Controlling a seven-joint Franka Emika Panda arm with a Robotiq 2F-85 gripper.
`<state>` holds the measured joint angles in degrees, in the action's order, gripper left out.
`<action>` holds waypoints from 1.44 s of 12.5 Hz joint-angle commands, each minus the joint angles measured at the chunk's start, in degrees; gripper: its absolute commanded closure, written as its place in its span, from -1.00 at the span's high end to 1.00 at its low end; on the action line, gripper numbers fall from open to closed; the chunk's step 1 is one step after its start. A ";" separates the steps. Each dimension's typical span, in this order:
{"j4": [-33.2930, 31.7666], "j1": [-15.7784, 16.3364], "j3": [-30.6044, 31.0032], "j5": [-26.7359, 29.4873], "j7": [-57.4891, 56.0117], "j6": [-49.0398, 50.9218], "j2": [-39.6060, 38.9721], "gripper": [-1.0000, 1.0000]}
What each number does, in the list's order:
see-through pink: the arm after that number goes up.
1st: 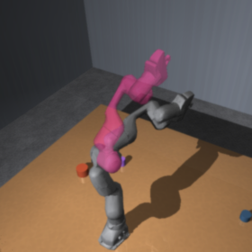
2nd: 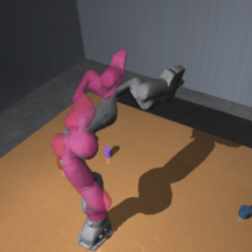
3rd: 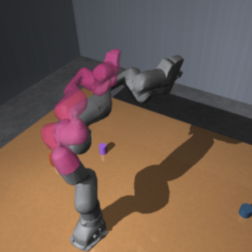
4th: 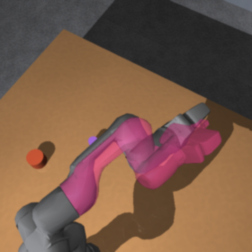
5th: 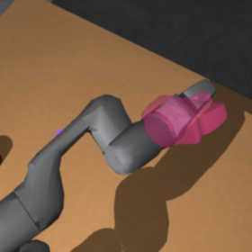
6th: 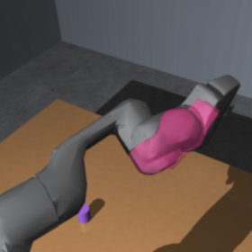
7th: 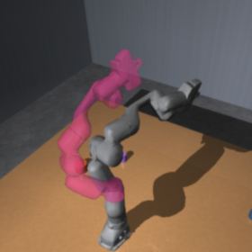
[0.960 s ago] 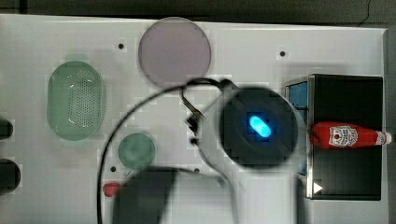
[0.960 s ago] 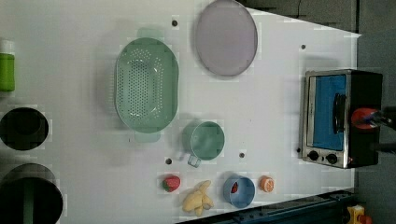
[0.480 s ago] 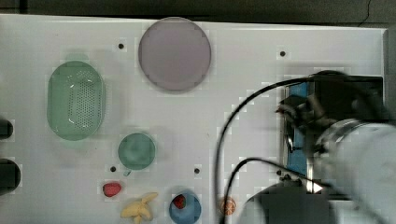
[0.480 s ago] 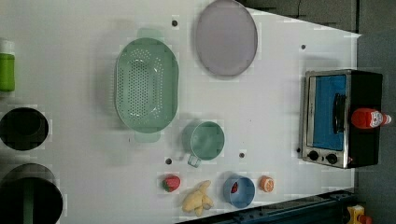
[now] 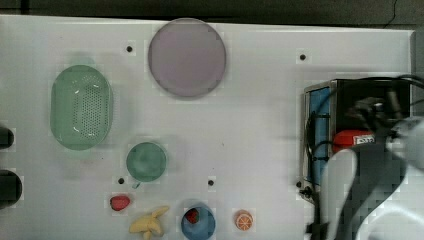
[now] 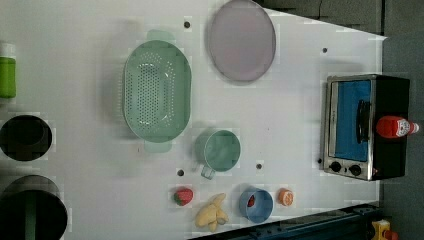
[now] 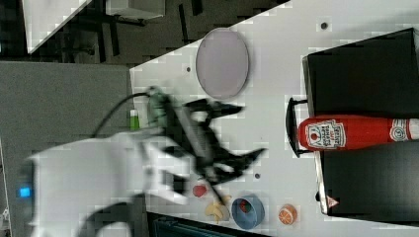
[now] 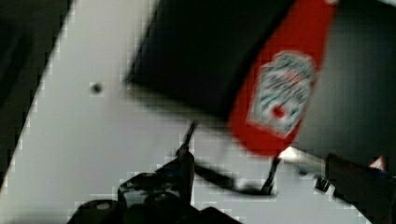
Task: Pick Ketchup from oven and place it on table.
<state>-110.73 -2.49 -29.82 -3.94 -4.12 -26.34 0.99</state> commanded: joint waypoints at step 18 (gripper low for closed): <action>8.20 1.73 -5.47 11.24 6.66 1.45 -13.62 0.23</action>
<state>-108.05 -4.38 -37.12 7.69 -0.23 -27.19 -16.86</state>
